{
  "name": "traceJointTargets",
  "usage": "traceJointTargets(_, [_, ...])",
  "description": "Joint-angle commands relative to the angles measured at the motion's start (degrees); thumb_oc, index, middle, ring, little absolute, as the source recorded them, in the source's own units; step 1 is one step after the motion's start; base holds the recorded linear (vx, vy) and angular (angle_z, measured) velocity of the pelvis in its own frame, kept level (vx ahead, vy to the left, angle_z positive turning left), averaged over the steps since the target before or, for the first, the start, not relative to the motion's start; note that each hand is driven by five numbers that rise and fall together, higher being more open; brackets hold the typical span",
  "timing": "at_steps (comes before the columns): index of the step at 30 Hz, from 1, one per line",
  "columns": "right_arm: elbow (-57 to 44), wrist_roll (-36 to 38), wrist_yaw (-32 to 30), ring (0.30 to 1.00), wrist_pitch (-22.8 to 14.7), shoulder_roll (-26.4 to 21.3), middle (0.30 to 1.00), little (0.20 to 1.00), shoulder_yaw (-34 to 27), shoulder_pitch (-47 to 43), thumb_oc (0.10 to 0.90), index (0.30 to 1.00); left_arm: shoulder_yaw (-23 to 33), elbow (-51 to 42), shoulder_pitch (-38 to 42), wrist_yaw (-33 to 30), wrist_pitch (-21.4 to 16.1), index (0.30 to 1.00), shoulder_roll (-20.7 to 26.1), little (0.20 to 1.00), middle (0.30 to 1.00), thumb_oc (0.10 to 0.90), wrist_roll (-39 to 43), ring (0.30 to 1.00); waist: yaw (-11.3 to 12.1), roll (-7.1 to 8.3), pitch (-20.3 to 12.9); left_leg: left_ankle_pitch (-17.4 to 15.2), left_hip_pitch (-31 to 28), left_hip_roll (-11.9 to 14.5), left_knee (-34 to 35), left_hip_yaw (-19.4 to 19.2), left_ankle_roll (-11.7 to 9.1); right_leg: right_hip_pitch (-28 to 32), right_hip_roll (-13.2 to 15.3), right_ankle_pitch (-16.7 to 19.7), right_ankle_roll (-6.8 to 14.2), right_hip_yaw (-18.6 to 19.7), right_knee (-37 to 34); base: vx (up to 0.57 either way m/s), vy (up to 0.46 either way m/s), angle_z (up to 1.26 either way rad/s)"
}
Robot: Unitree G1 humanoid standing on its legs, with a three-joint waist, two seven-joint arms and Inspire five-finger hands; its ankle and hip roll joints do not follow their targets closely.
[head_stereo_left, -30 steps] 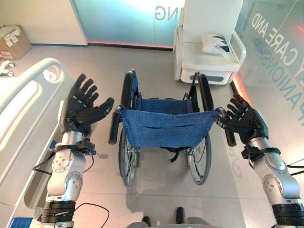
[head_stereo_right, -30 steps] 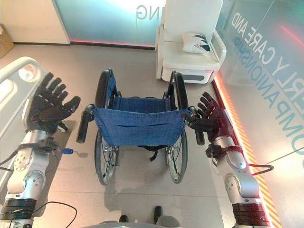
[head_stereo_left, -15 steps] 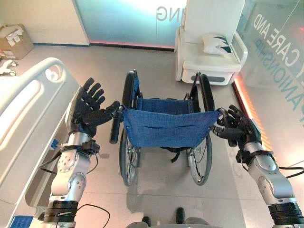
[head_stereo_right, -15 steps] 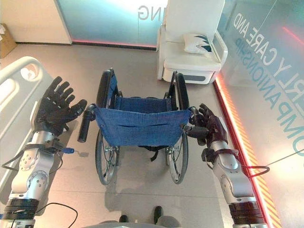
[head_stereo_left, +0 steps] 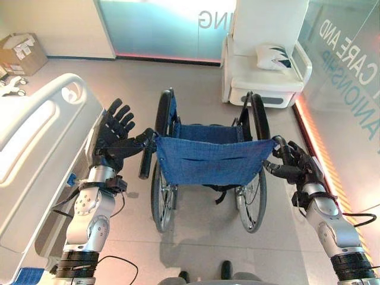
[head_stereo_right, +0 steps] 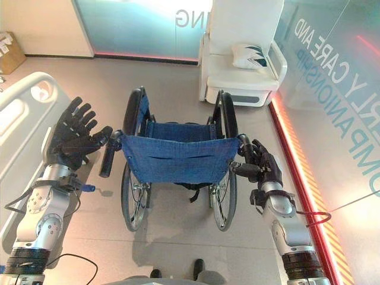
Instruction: Push the wheelchair next to the bed
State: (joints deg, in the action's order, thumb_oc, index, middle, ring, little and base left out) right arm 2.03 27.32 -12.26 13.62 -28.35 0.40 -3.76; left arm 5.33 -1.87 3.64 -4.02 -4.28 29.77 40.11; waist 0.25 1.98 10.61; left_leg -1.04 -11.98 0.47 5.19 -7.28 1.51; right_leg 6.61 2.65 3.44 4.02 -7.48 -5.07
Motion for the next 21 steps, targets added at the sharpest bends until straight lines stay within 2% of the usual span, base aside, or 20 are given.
traceJointTargets(1, [-0.3,-3.5,2.3,0.9,-2.2,0.1,0.9,0.9,1.4,-6.8,0.8,0.9,0.0,-3.6,6.4,2.2,-4.6,0.9,2.9,0.9,0.9,0.8,-1.3,0.9,1.0,0.07,-3.2,0.0,2.7,-3.2,-0.2,-0.3,0.9,0.9,0.9,-0.1,2.3,-3.0,1.2,0.02,-0.006,0.12])
traceJointTargets(8, [0.2,-4.8,4.8,0.9,-0.6,-2.2,0.9,0.9,2.2,-8.8,0.8,0.9,-0.7,-3.5,7.0,3.2,-4.1,0.9,3.7,0.9,0.9,0.8,-1.0,0.9,1.3,0.35,-3.1,-0.1,2.4,-3.4,-0.2,0.2,0.9,1.2,0.9,-0.3,2.3,-3.3,1.4,0.01,-0.002,0.04])
traceJointTargets(17, [2.3,2.2,7.9,0.9,5.2,-5.2,0.9,0.9,1.8,-11.7,0.8,0.9,-0.7,-3.7,7.8,4.5,-1.0,0.9,5.7,0.9,0.9,0.8,-0.3,0.9,2.0,0.92,-2.8,0.0,2.3,-3.3,-0.2,0.6,0.8,1.3,0.9,-0.6,2.4,-4.0,2.2,0.0,0.0,0.0])
traceJointTargets(18, [3.1,4.6,9.3,0.9,6.6,-5.7,0.9,0.9,1.7,-11.6,0.8,0.9,-0.5,-3.6,7.7,5.4,0.7,0.9,6.2,0.9,0.9,0.8,1.0,0.9,2.1,1.1,-2.8,0.0,2.2,-3.4,-0.2,0.7,0.8,1.3,0.9,-0.7,2.5,-4.2,2.4,0.0,0.0,0.0])
traceJointTargets(20, [3.4,5.2,9.9,0.9,7.0,-6.0,0.9,0.9,1.6,-11.4,0.8,0.9,-0.5,-3.6,7.6,6.0,2.3,0.9,6.3,0.9,0.9,0.8,2.3,0.9,2.2,1.21,-2.9,0.0,2.2,-3.4,-0.2,0.9,0.8,1.4,0.9,-0.7,2.4,-4.4,2.4,0.02,-0.014,0.06])
traceJointTargets(21, [3.6,5.1,10.5,0.9,7.1,-6.4,0.9,0.9,1.4,-11.2,0.8,0.9,-0.3,-3.5,7.3,6.4,4.2,0.9,6.4,0.9,0.9,0.8,4.3,0.9,2.2,1.28,-3.0,0.0,2.1,-3.4,-0.2,0.9,0.8,1.5,0.9,-0.8,2.4,-4.5,2.4,0.02,-0.013,0.11])
